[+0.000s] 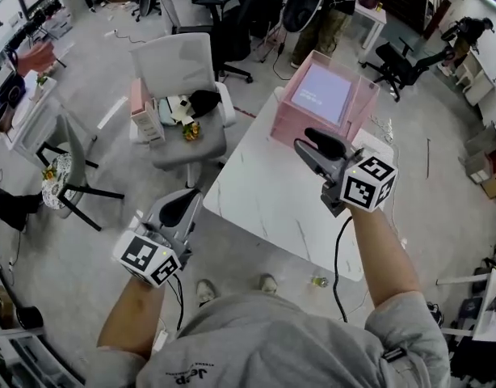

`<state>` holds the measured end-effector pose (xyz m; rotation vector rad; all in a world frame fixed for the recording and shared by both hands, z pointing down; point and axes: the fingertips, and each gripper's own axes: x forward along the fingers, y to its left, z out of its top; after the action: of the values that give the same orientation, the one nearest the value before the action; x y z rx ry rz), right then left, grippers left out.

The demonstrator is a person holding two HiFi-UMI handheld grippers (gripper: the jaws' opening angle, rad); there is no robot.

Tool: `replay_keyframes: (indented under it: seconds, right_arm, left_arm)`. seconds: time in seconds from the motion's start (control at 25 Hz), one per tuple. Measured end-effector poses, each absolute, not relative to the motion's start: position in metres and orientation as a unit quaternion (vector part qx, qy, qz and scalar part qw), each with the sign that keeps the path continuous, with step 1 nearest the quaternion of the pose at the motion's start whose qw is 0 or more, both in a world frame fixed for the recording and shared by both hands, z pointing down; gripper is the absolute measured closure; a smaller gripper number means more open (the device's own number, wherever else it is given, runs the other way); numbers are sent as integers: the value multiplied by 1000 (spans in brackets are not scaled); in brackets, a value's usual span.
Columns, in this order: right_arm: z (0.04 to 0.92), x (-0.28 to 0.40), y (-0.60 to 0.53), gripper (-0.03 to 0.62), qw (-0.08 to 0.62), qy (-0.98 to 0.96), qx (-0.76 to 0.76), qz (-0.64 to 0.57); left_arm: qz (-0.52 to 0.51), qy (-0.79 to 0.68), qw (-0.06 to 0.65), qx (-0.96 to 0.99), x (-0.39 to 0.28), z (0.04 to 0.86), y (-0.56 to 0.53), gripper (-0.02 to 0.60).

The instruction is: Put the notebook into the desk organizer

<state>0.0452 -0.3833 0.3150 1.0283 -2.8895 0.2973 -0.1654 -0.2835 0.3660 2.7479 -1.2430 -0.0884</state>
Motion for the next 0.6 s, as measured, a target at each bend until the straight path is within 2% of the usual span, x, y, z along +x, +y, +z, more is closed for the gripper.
replay_keyframes:
  seconds: [0.48, 0.6]
  right_arm:
    - [386, 4, -282, 587, 34, -945, 311, 96]
    - [413, -3, -259, 591, 34, -947, 300, 114]
  left_arm:
    - [-13, -428, 84, 900, -177, 401, -241, 525]
    - [-10, -432, 100, 896, -178, 416, -229, 524]
